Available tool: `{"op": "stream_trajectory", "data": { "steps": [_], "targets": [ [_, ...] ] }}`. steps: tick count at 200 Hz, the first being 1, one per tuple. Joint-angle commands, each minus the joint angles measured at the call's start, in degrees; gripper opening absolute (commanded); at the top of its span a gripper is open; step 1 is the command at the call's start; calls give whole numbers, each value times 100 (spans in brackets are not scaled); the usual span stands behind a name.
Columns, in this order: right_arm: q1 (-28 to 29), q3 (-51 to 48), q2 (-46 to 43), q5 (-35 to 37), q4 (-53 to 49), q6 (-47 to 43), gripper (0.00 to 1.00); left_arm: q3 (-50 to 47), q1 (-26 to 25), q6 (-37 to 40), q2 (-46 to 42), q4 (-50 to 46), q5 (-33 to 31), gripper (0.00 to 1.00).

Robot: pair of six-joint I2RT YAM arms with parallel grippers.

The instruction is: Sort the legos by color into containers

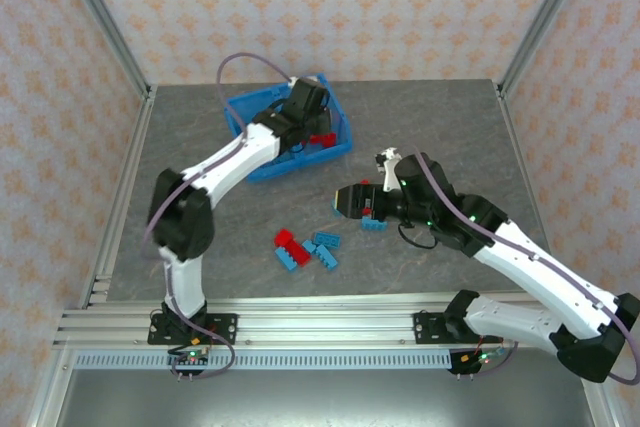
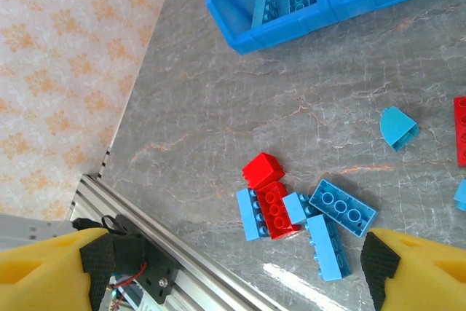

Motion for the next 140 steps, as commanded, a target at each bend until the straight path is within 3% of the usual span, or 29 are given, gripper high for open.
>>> {"op": "stream_trajectory", "data": {
  "steps": [1,40,61,100,140],
  "targets": [
    [21,-139,-264,274,32,180,89,1089,143,-47,734,-427,-530,26],
    [30,-144,-321,325,6,207,89,3324,220,-225,2293,-1412,-1270,29],
    [29,-132,-360,353,-33,190,89,3853,231,-287,2676,-1567,-1418,35],
    [26,-76,-374,527,-198,72,89,3680,238,-608,2533,-1472,-1203,47],
    [30,-96,-357,1115,-388,145,89,2385,225,-738,1327,-745,-920,54]
  ]
}}
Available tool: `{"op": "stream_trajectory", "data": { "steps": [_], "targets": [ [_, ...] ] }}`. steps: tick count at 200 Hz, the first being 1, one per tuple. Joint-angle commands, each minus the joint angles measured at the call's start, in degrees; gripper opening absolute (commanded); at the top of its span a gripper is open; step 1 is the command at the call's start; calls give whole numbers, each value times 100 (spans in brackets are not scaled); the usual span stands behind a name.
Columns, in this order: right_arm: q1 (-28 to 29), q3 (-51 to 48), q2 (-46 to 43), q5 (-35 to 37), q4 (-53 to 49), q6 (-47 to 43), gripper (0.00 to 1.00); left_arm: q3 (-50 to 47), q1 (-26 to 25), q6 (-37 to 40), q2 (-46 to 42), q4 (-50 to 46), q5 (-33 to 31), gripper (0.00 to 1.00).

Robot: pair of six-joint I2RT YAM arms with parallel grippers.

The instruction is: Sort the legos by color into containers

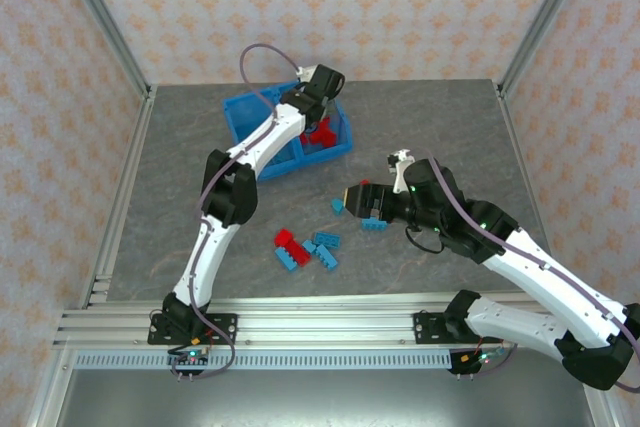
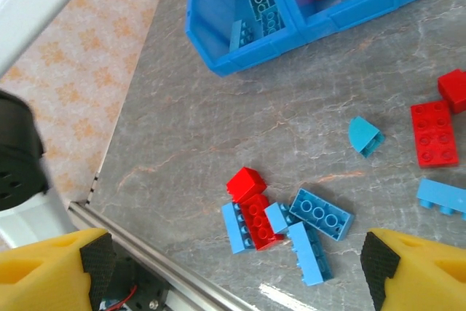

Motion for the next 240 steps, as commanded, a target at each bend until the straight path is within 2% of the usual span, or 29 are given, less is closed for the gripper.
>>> {"op": "stream_trajectory", "data": {
  "steps": [1,22,43,71,93,105,118,131,142,157,196,211,240],
  "targets": [
    [30,-7,-81,582,-227,10,89,-569,-14,-200,-1107,393,48,54],
    [22,-163,-68,1094,-207,55,89,-1403,-58,-115,-2066,717,295,54],
    [-89,-252,188,1628,-276,-55,90,-2546,-226,101,-3409,1225,574,54],
    [-489,-79,1161,1668,-387,-492,90,-3706,-701,1402,-4911,1196,1214,58],
    [-922,147,2097,1410,-371,-705,88,-4371,-1189,2876,-5921,705,1848,68],
    [-1148,227,2547,1215,-264,-818,85,-4749,-1405,3778,-6463,370,2361,76],
    [-1359,271,2969,1071,-126,-946,83,-5176,-1613,4861,-7002,-38,3310,86],
    [-1519,339,3368,1020,-36,-1072,83,-5588,-1716,6385,-7414,-647,4481,99],
    [-1626,445,3712,1005,-11,-1188,83,-5909,-1826,7353,-7666,-1116,4953,100],
    [-1735,593,4080,903,10,-1343,81,-6372,-1914,7835,-7899,-1011,4976,100],
    [-2015,849,4686,514,161,-1452,63,-6687,-1919,8151,-7799,-822,4976,100],
    [-2084,897,4826,440,230,-1466,57,-6734,-1924,8180,-7785,-842,4800,100],
    [-2108,995,5137,405,231,-1482,50,-7108,-1922,8197,-8055,-498,4299,100]
  ]
}}
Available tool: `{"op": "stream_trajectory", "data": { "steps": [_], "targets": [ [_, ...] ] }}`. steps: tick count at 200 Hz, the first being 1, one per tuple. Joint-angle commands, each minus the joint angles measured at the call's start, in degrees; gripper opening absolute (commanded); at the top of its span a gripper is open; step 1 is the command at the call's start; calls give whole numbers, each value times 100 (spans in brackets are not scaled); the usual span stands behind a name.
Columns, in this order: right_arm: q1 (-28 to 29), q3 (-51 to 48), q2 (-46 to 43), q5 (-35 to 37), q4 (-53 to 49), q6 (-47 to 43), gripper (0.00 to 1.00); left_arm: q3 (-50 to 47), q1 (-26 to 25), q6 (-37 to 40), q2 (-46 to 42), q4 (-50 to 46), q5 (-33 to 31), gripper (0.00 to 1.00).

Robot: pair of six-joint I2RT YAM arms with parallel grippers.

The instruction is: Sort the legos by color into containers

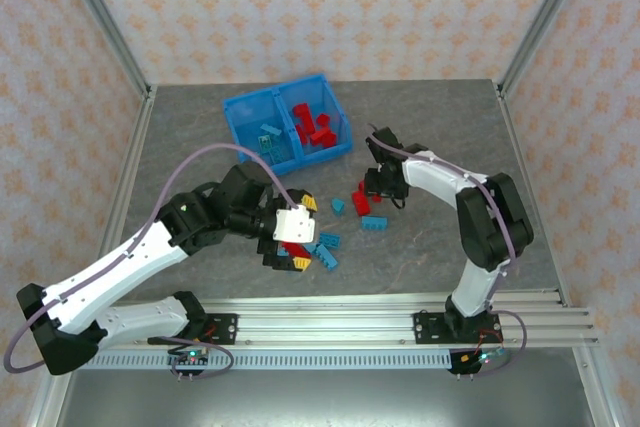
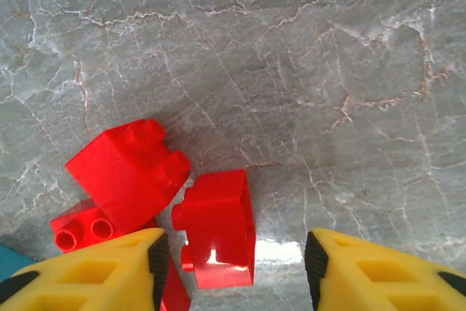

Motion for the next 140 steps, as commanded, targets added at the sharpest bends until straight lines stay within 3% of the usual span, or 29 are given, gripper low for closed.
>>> {"op": "stream_trajectory", "data": {
  "steps": [1,54,69,99,140],
  "targets": [
    [-13,197,240,-84,83,-71,50,-301,-12,290,-263,227,-332,100],
    [-47,188,414,55,95,8,32,-866,-14,500,-792,698,-991,100],
    [-40,211,179,170,-6,60,22,-945,-10,580,-824,704,-1091,100],
    [49,197,-925,-8,21,168,19,-1024,-15,576,-910,811,-1337,100],
    [716,513,-1908,-220,505,-78,19,-1350,98,614,-1432,1284,-1547,100]
  ]
}}
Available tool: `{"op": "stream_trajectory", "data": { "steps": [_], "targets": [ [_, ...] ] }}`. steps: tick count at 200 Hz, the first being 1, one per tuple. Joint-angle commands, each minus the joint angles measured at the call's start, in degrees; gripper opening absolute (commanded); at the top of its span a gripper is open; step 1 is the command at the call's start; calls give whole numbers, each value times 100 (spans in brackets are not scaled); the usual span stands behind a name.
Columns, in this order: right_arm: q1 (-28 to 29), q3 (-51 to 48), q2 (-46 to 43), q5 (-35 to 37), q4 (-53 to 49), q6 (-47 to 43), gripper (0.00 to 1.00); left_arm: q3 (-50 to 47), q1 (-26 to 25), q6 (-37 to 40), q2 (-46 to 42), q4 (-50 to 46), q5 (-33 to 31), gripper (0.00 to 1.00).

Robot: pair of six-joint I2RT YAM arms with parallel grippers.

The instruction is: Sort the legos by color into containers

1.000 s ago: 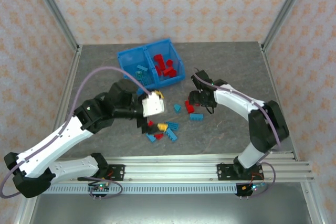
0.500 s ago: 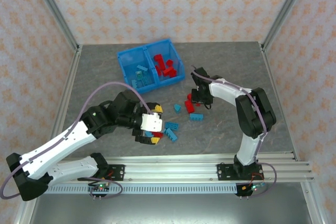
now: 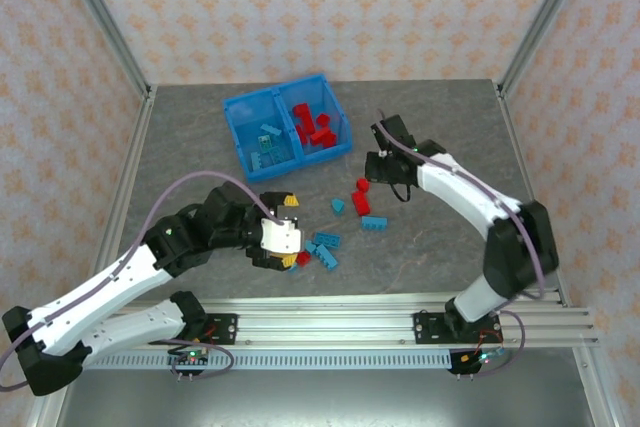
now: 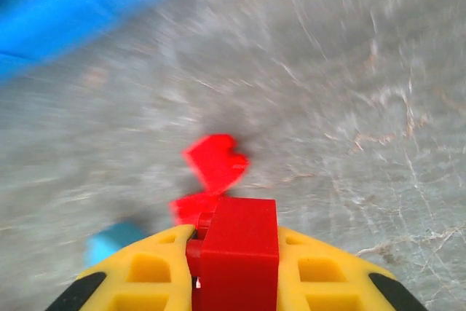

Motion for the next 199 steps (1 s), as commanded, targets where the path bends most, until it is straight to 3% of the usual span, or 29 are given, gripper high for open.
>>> {"op": "stream_trajectory", "data": {
  "steps": [1,22,66,105,142,199],
  "targets": [
    [365,284,-423,-162,449,-137,19,-188,99,120,-354,478,-255,100],
    [497,656,-114,-227,933,-130,19,-383,217,174,-454,640,-154,100],
    [461,2224,1760,-140,1223,-406,20,-410,249,388,-162,402,-388,100],
    [388,4054,3441,308,562,-485,20,-470,264,418,-221,461,-428,100],
    [335,5238,4507,551,44,-321,21,-512,284,481,-232,462,-472,100],
    [297,6885,5377,284,-977,-344,41,-561,325,481,-285,532,-406,100]
  ]
}}
